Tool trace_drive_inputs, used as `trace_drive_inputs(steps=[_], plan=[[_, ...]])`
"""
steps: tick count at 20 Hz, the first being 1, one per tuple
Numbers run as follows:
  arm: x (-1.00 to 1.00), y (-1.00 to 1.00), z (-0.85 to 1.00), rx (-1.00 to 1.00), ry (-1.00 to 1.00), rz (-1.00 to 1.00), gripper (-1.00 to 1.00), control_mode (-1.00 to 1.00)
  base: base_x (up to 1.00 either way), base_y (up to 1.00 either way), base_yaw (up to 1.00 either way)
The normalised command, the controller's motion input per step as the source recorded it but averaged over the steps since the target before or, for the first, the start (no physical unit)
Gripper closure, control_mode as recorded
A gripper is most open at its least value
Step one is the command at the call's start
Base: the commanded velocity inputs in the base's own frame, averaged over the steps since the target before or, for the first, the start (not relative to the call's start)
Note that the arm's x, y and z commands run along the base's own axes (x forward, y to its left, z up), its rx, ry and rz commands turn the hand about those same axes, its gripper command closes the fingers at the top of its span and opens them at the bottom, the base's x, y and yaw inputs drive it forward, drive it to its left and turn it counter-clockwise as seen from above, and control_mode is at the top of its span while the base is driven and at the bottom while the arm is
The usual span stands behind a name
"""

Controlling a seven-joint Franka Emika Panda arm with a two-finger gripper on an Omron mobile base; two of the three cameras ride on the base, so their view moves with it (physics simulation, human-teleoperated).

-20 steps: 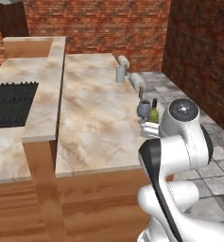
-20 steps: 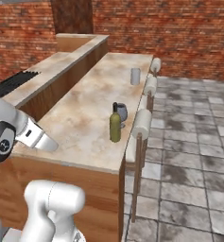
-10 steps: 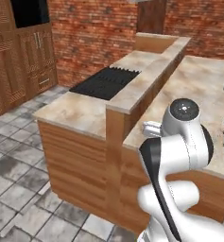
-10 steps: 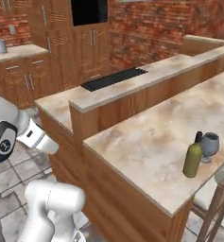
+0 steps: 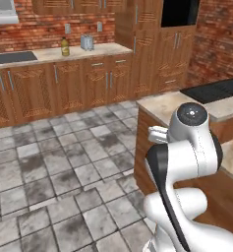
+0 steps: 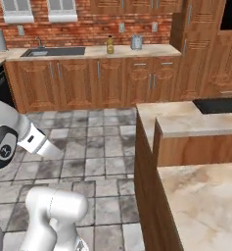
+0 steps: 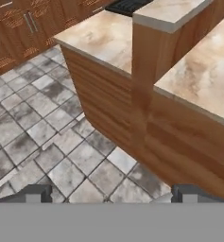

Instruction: There is a wine glass and glass cup on the dining counter. Place the wine bottle next to the wine glass and the juice bottle next to the glass cup.

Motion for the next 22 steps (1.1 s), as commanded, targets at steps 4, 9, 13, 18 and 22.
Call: trace_drive_inputs(steps=[4,9,13,18,22], plan=[[0.0,0.0,0.0,0.0,0.0,0.0,-1.0,1.0,0.65,0.0,0.46],[0.0,0.0,0.0,0.0,0.0,0.0,-1.0,1.0,0.84,-0.06,0.26],[0.0,0.0,0.0,0.0,0.0,0.0,-1.0,1.0,0.86,-0.08,0.24],[0.0,0.0,0.0,0.0,0.0,0.0,-1.0,1.0,0.88,-0.12,0.18],[0.0,0.0,0.0,0.0,0.0,0.0,-1.0,1.0,0.88,-0.14,0.15]])
